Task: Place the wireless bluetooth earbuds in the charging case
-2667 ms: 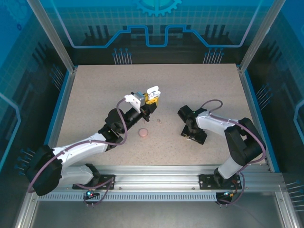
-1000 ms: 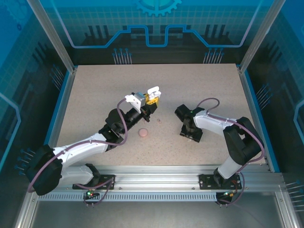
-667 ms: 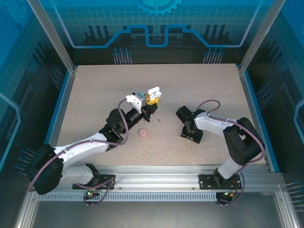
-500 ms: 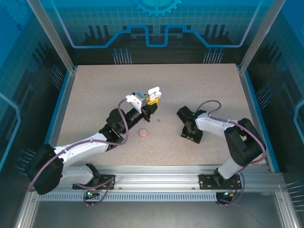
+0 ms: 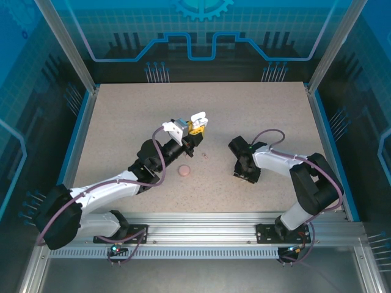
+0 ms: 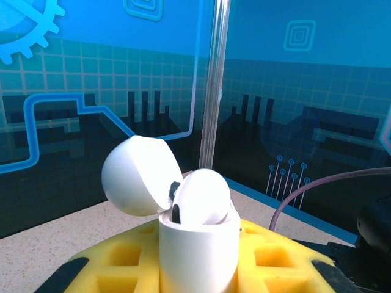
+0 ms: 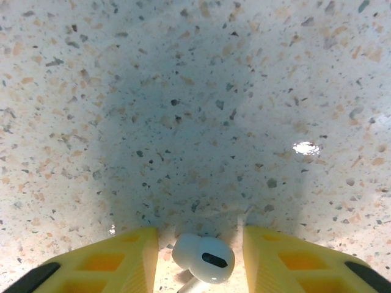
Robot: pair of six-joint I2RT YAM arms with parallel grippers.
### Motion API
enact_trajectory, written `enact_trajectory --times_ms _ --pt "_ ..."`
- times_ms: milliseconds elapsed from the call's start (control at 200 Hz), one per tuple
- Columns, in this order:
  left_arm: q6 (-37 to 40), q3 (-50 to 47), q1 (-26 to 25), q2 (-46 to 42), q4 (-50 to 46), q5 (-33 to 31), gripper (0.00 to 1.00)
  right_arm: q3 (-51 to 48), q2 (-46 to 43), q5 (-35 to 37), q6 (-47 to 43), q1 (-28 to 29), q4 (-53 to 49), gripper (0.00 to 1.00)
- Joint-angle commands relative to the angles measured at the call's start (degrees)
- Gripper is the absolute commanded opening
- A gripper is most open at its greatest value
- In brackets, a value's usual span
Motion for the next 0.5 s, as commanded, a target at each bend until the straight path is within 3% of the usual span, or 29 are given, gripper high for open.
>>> enact_trajectory --times_ms 0,495 --pt "-1.1 2.2 -0.5 0.4 2.6 0.7 0.00 -2.0 0.4 0.8 -0.8 -1.1 -1.1 0.39" --pt "-1.1 2.3 -0.6 0.4 2.7 0.6 0.00 -4.2 -1.5 0.0 -3.1 -1.6 0.9 0.30"
